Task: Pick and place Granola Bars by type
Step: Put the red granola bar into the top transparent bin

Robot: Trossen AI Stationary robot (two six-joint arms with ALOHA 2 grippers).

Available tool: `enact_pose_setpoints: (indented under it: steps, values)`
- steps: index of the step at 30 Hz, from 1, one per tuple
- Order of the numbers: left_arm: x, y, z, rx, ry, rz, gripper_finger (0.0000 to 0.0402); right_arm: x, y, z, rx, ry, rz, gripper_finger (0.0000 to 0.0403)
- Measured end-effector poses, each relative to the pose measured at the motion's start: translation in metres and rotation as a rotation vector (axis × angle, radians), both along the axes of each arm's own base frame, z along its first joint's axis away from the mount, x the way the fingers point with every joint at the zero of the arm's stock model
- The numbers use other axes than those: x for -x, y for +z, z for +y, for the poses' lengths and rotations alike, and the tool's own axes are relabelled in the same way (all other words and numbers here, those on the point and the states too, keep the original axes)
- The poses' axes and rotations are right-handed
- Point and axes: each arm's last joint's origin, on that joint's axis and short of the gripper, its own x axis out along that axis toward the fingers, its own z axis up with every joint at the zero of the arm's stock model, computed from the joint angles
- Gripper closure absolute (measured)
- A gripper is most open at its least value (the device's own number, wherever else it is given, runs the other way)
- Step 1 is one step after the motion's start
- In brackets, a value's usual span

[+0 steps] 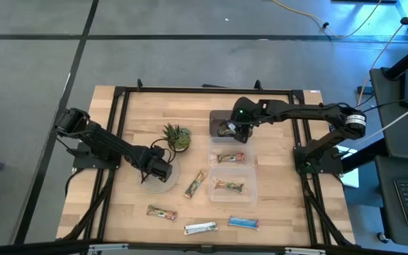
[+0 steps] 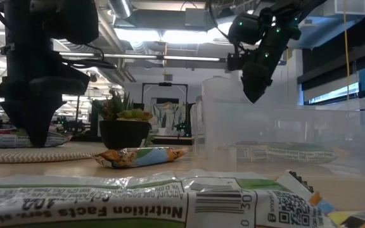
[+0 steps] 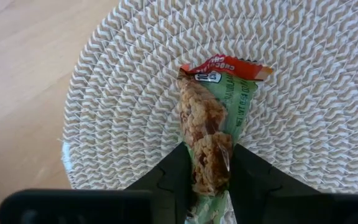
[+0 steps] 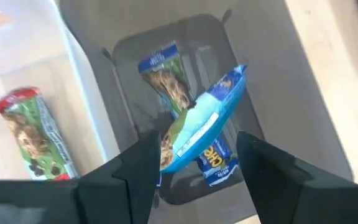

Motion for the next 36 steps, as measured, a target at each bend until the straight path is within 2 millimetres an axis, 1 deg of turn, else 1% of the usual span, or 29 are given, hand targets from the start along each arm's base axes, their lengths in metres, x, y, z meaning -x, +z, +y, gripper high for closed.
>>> enact_pose_setpoints:
  steps: [3,7,10,13,18,26,30,36]
  values:
    - [-0.001,0.003,-0.002,0.001,-0.011,-0.002,0.0324,0.001,0.008,0.005,0.012,0.014,-0.037,0.0189]
    - [-0.009,0.013,-0.005,0.015,-0.032,-0.044,0.0325,0.001,0.019,0.015,0.013,0.057,-0.101,0.0189]
    - [-0.019,0.025,-0.008,0.029,-0.057,-0.1,0.0325,-0.003,0.026,0.025,-0.036,0.13,-0.174,0.0189]
    - [-0.03,0.042,-0.011,0.006,-0.096,-0.172,0.0325,-0.009,0.031,0.036,-0.099,0.219,-0.254,0.0189]
    - [-0.055,0.077,-0.016,-0.096,-0.196,-0.362,0.0325,-0.019,0.037,0.058,-0.184,0.377,-0.359,0.0189]
    - [-0.091,0.131,-0.023,-0.282,-0.364,-0.719,0.0325,-0.028,0.044,0.094,-0.167,0.522,-0.445,0.0189]
    - [-0.102,0.147,-0.022,-0.404,-0.418,-0.866,0.0325,-0.034,0.052,0.108,-0.179,0.548,-0.543,0.0189]
    - [-0.112,0.165,-0.018,-0.496,-0.441,-1.027,0.0325,-0.04,0.066,0.122,-0.195,0.563,-0.694,0.0189]
